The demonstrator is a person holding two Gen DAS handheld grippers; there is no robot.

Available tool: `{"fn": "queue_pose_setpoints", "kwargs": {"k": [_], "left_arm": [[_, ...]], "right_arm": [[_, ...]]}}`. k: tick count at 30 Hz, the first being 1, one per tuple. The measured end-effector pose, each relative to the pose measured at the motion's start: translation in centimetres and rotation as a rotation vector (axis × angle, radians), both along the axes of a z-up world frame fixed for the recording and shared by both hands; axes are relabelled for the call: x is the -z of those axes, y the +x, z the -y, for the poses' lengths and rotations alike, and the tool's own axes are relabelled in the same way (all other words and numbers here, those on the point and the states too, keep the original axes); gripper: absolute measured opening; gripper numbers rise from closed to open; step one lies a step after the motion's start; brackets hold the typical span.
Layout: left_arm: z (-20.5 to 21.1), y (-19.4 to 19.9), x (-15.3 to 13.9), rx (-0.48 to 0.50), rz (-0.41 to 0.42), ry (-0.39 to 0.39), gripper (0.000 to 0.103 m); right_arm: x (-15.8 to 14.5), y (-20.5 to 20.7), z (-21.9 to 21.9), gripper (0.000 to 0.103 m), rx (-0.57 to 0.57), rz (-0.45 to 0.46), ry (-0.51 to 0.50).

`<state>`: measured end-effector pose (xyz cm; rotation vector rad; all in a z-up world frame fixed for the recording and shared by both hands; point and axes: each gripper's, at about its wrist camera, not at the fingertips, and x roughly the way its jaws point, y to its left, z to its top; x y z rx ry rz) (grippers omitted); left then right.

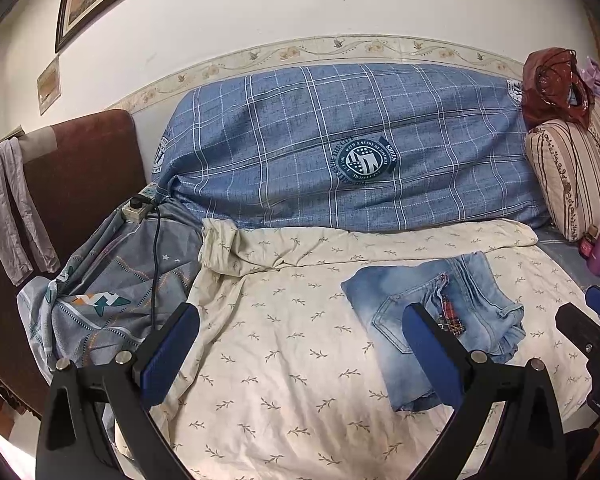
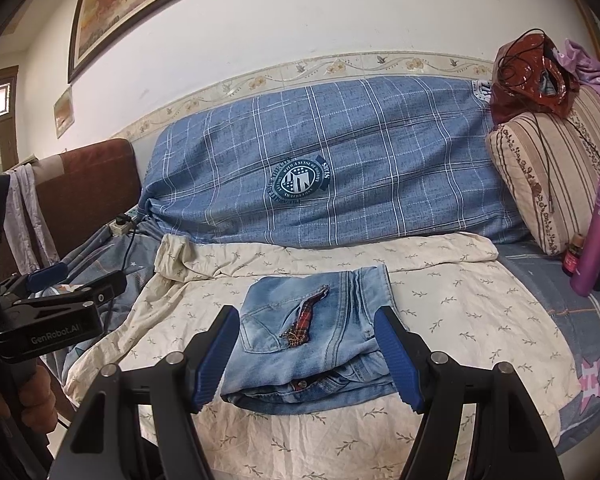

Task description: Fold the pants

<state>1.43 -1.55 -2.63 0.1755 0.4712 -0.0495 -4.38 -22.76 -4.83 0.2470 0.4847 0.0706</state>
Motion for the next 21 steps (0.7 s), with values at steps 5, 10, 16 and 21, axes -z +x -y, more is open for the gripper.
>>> {"fn": "queue_pose_setpoints", "kwargs": {"k": [5,10,16,21], "left_arm": [[-0.2,0.2,0.2,-0.01,-0.006,-0.001,0.101],[-0.2,0.2,0.6,-0.016,-0.016,0.0,0.101],[-0.1,0.4,0.9,-0.015,-0.023,0.006,0.101],[-0.1,0.6,1.0,-0.02,-0.03,0.004,0.101]], "right_arm": [[0.2,0.1,-0.2,0.073,-0.005,-0.007,-0.005],[0.4,0.2,-0.3,0.073,-0.009,-0.016,-0.008],[0.6,0.3,-0.1,0.073,-0.004,-0.02,-0.001],[0.8,0.5,0.0,0.073,-0.001,-0.03,-0.001]]}}
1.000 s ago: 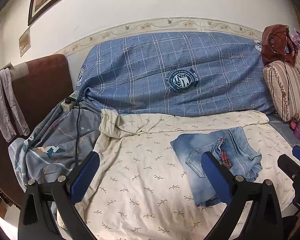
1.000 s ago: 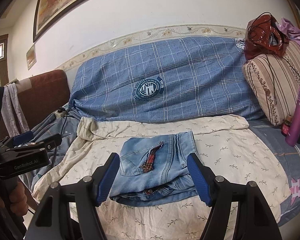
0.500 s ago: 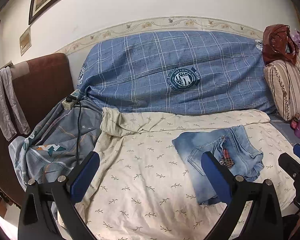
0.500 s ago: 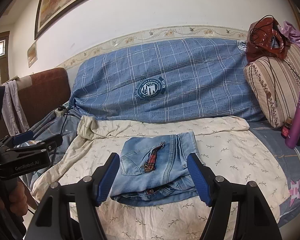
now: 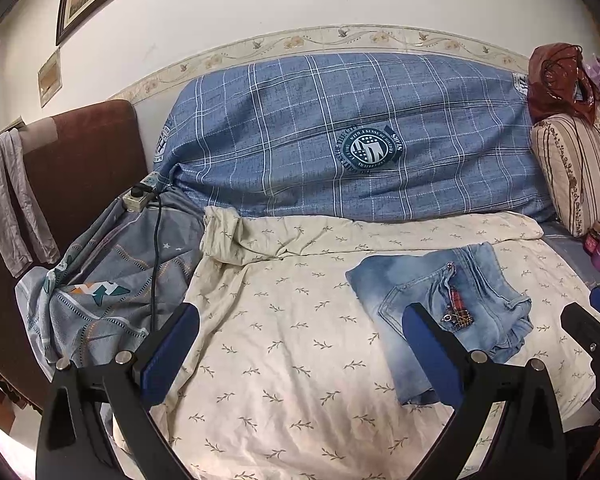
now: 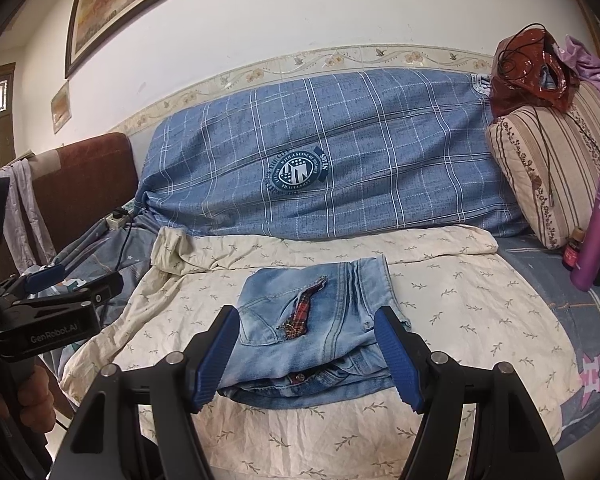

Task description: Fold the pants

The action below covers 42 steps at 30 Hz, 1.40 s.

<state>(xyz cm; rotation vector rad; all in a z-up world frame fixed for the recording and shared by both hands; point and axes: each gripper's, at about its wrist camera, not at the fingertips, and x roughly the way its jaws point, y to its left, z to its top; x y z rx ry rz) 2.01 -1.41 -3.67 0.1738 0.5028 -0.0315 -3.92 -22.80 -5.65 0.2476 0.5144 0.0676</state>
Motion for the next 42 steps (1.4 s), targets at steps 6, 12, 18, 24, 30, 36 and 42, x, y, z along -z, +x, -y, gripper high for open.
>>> {"fn": "queue_pose_setpoints", "kwargs": {"k": [6,12,18,24,30,36,42], "left_arm": [[0.0,0.1,0.2,0.002,-0.004,-0.001,0.101],[-0.2,0.2,0.2,0.01,-0.006,-0.011,0.101],[-0.6,0.1,0.0,0.02,0.003,-0.022,0.101],[-1.3,-0.1,-0.5,0.021,0.02,-0.038,0.101],[-1.8,-0.1,-0.9,0.025,0.035,-0.047,0.101],[-2.1,-0.2,-1.2,0.034,0.042,-0.053,0.101],[-2.4,-0.4,-1.3,0.035,0.043,-0.064,0.101]], "right_arm": [[0.2,0.2,0.0,0.073,0.001,-0.01,0.0],[0.1,0.3,-0.4,0.073,-0.001,-0.009,-0.011],[-0.7,0.3,-0.8,0.073,0.003,0.001,-0.027],[-1.3,0.5,-1.8,0.073,-0.01,0.009,-0.054],[-2.1,0.7,-2.8,0.073,-0.02,0.025,-0.08],[-2.7,1.0,-3.3,0.073,-0.019,0.03,-0.098],[-2.8,1.2,-3.5,0.073,-0.022,0.027,-0.118]]}}
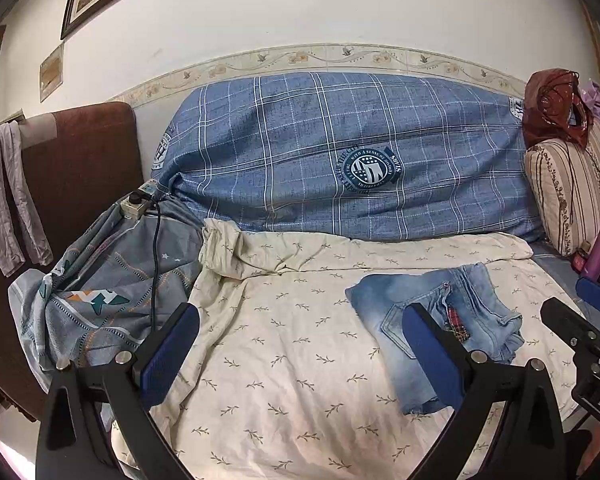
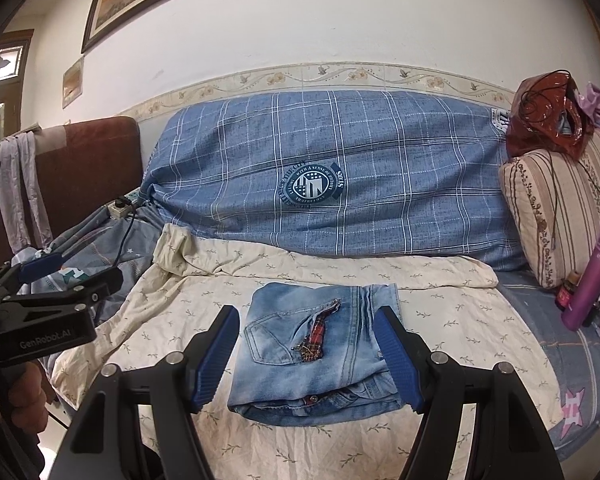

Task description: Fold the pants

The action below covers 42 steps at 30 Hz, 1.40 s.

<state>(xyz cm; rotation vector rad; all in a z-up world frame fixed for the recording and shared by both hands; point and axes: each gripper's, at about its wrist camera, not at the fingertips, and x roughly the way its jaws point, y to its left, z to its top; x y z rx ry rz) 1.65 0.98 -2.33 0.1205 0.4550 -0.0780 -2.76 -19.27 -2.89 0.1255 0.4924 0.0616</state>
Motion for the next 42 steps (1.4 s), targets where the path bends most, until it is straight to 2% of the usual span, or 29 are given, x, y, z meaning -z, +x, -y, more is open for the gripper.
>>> {"fn": "queue_pose_setpoints", "kwargs": {"k": [42], "left_arm": [[0.0,-2.2,-1.5,0.038,0.022,-0.01,0.101]], "right_arm": [[-0.6,-1.5,0.8,0.073,0.003,0.016,0.014]]}}
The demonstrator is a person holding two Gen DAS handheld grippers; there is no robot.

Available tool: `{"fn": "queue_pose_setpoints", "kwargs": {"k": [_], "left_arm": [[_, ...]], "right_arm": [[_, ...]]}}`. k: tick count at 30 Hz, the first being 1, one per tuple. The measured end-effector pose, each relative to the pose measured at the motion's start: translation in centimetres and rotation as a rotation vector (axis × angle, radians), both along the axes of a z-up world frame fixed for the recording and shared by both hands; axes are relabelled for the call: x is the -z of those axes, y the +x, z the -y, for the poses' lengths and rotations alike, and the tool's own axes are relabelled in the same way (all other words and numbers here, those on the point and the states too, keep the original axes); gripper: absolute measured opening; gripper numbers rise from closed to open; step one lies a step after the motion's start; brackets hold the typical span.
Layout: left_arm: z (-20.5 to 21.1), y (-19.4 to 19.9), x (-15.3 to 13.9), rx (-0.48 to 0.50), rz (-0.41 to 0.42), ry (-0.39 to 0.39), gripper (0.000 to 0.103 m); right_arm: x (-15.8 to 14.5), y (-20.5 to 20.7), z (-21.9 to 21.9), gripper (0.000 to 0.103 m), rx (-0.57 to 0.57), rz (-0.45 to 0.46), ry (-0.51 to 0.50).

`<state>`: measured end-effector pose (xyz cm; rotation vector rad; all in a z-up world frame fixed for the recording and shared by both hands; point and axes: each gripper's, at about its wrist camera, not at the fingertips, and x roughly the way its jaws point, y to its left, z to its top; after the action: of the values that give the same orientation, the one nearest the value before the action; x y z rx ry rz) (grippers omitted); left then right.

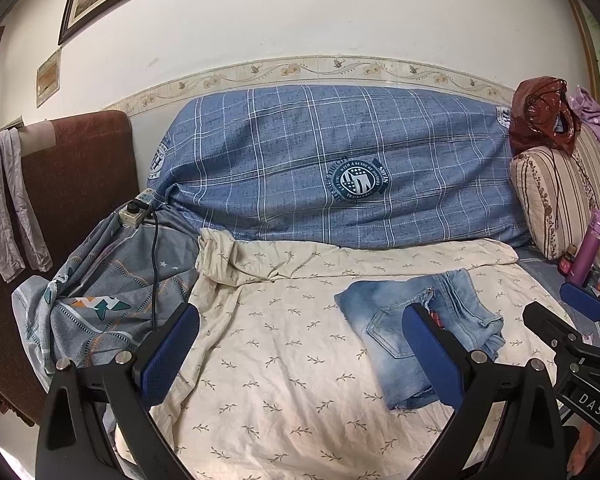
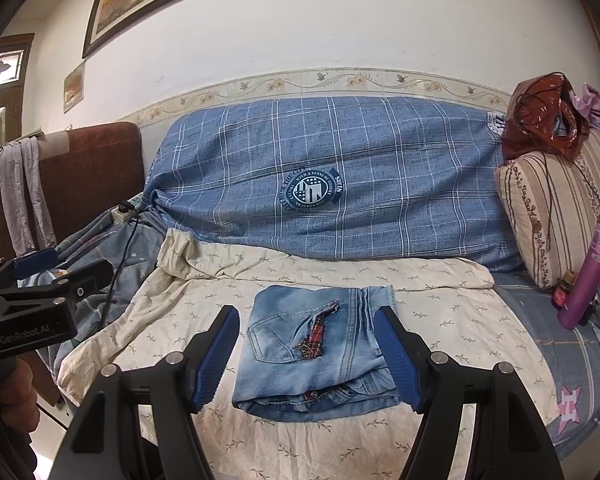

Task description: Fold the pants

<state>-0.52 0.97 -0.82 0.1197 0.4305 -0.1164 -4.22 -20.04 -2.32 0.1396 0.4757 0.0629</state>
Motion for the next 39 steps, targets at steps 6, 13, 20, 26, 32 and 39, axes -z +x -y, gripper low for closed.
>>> {"fn": "queue_pose_setpoints", "kwargs": {"k": [6,13,20,26,32,39], "left_arm": [[0.7,0.5,0.7,0.011,-0.025,0.006,0.101],[1.4,1.2,1.6,0.021,-0.054,0.028,0.101],[1.8,1.7,2.2,0.029,-0.071,0.03,0.101],[1.5,1.9,2.4,0.032,-0.074,0.022,0.101],[0.8,2.2,2.6,0.032,-0.077,0.008,0.101],[0.2,2.4,2.7,0.037,-0.076,-0.009,0.101]], "right_arm": [[0.7,0.3,0.8,0.073,0.009,-0.016,0.016],[1.7,0.8,1.9,0.073,0.02,-0.034,0.045],[2.2,1.0,2.2,0.073,0.028,-0.046,0.05],[2.4,1.3,2.1,0.073,0.031,-0.057,0.053],[2.3,1.4,1.2,0.073,0.025,-0.058,0.034],[2.0,1.6,0.4,0.073,0.023,-0.059,0.013]]}}
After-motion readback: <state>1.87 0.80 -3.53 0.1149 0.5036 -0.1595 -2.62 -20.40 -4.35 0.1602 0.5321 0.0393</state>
